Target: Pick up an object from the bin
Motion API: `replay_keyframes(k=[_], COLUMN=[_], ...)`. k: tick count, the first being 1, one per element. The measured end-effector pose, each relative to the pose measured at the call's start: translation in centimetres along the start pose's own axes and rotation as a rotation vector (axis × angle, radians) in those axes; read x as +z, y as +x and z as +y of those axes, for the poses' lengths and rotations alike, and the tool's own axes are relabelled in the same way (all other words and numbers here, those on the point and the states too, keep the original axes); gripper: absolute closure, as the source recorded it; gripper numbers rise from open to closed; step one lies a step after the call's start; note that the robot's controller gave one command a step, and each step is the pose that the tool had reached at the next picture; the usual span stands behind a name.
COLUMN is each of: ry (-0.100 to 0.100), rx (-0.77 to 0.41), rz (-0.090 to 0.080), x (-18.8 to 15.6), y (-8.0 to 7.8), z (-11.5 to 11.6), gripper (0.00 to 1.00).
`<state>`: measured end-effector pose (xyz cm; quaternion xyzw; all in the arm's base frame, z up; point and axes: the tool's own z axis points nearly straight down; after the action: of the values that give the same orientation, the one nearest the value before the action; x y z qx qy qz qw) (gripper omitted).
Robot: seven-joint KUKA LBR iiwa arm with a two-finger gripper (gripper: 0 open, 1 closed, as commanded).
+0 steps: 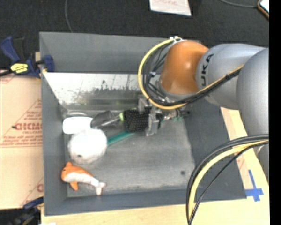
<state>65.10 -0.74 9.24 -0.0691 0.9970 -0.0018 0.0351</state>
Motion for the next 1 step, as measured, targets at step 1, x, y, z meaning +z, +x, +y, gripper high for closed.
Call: replay_keyframes(k=[1], ry=[0.0], rx=[0.013], rz=[0.007], x=[-9.05], y=[-0.32], z=[-0.57], gripper=[1.0])
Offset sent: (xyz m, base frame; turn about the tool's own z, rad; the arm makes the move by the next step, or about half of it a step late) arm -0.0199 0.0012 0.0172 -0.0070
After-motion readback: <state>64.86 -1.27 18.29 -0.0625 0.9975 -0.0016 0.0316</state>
